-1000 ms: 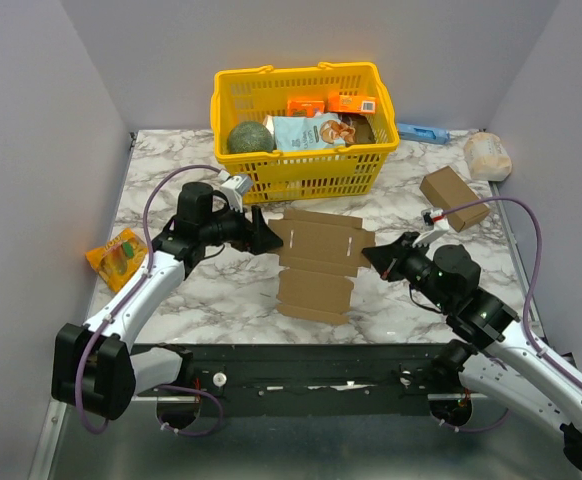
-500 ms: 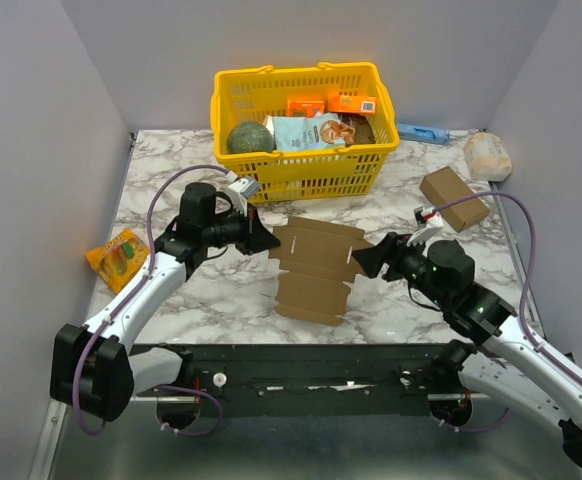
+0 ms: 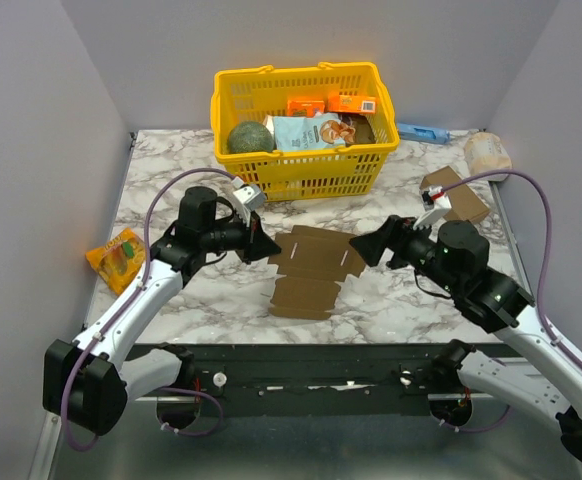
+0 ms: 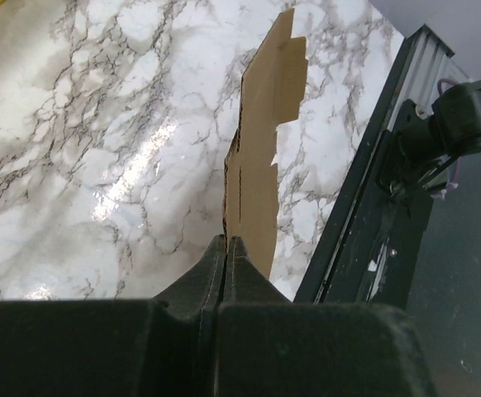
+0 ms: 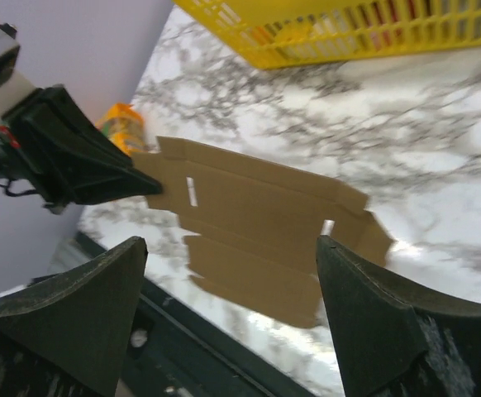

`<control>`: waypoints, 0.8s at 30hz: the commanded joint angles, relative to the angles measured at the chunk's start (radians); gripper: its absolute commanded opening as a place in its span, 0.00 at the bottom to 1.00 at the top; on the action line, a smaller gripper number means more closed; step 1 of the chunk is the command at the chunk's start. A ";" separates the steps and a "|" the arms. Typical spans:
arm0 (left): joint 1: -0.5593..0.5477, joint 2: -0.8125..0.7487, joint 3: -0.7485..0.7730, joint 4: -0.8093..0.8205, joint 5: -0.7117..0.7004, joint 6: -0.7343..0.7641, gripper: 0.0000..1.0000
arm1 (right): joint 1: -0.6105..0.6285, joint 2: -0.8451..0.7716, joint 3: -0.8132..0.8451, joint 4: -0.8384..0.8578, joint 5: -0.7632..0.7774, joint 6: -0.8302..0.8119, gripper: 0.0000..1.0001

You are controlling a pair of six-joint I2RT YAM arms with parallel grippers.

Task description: Fold the paper box

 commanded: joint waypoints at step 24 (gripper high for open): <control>-0.198 -0.109 0.012 -0.109 -0.194 0.227 0.00 | 0.000 0.099 -0.054 0.113 -0.276 -0.500 0.81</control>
